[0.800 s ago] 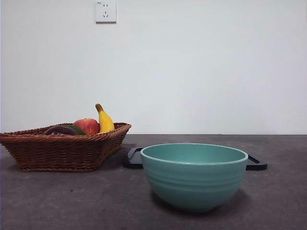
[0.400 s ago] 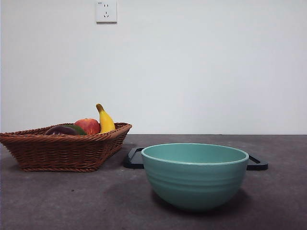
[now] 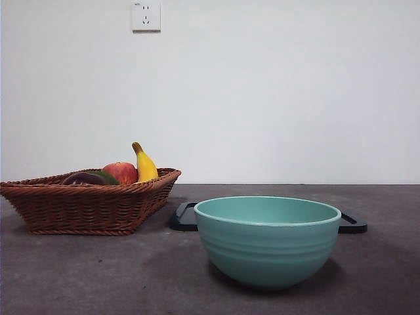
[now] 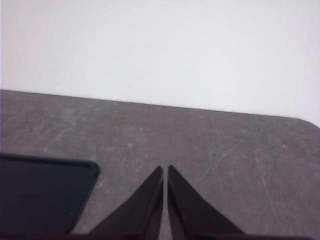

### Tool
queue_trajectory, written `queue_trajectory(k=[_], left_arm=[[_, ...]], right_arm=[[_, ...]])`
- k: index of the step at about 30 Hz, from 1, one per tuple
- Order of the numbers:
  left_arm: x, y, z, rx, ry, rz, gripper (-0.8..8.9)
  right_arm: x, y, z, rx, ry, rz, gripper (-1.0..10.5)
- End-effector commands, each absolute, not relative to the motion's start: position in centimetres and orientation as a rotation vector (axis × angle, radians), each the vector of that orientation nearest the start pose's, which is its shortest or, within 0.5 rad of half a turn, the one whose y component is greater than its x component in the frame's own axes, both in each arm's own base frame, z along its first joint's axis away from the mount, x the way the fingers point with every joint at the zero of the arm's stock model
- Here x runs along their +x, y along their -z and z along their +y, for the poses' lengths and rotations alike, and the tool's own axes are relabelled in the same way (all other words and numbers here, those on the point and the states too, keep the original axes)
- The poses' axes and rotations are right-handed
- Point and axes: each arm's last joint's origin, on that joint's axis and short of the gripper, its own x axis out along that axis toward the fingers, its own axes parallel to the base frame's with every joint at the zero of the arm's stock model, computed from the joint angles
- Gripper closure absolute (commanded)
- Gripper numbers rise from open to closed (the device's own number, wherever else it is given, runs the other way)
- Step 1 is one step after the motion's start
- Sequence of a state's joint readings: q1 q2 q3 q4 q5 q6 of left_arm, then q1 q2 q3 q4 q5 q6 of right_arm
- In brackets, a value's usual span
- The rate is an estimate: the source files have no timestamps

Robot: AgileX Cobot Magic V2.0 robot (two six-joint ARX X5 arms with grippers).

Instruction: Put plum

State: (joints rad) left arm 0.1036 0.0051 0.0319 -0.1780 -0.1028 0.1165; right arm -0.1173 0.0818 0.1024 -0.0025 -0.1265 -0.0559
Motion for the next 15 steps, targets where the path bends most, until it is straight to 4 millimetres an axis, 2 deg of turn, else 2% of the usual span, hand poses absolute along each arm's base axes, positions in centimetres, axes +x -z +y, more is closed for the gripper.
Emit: queue_trajectory(k=[1, 9, 15], left_arm=[[9.5, -14.9, 1.3, 0.111, -0.199, 0.19, 8.07], [9.5, -14.9, 1.3, 0.111, -0.199, 0.189, 8.07], [9.5, -14.9, 1.3, 0.111, -0.199, 0.189, 8.07]], right_arm=[[9.7, -18.2, -0.8, -0.058, -0.002, -0.027, 9.4], [9.7, -16.5, -0.9, -0.025, 0.019, 0.016, 9.4], [9.6, -15.2, -0.8, -0.01, 0.02, 0.147, 9.4]])
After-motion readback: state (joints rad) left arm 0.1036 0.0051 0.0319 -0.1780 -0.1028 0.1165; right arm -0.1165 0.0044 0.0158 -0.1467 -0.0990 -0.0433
